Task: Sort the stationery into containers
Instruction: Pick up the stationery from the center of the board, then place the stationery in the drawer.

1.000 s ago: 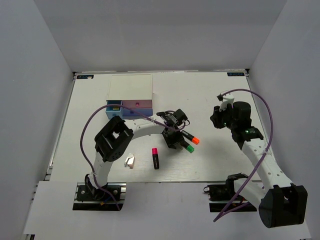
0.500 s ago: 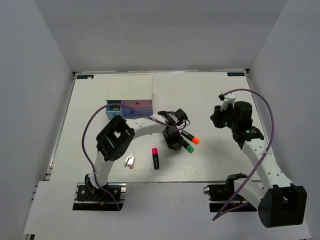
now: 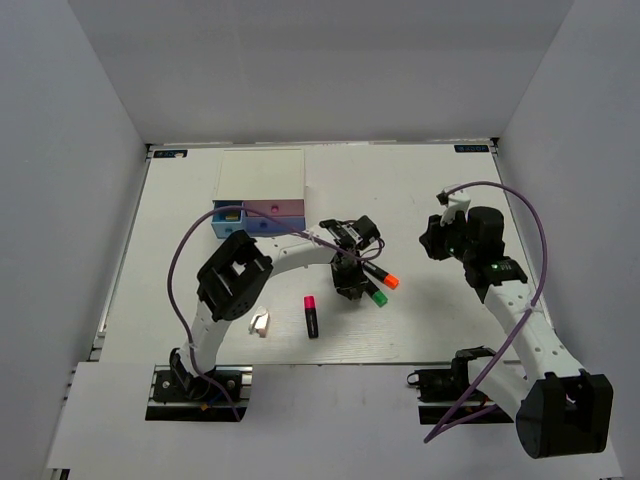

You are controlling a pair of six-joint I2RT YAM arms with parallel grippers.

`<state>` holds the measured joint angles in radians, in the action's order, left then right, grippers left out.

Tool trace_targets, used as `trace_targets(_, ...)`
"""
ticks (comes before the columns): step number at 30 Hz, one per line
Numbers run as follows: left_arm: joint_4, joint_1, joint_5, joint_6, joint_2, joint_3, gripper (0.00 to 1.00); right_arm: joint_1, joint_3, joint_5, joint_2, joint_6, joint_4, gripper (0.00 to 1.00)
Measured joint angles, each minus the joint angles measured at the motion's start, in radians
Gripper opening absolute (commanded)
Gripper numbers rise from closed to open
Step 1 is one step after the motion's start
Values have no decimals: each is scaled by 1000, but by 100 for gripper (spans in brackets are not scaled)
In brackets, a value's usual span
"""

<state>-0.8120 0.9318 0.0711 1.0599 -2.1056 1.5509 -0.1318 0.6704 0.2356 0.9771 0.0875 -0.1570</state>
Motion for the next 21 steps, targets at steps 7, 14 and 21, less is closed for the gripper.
trace_targets(7, -27, -3, -106, -132, 110, -52, 3, 0, -16, 6, -17, 1, 3, 29)
trace_targets(14, -52, -63, -207, -168, 338, -49, 3, 0, -27, 16, -18, 6, 5, 29)
trace_targets(21, -93, -167, -314, -101, 457, -43, 7, 0, -27, 23, -18, 20, 8, 29)
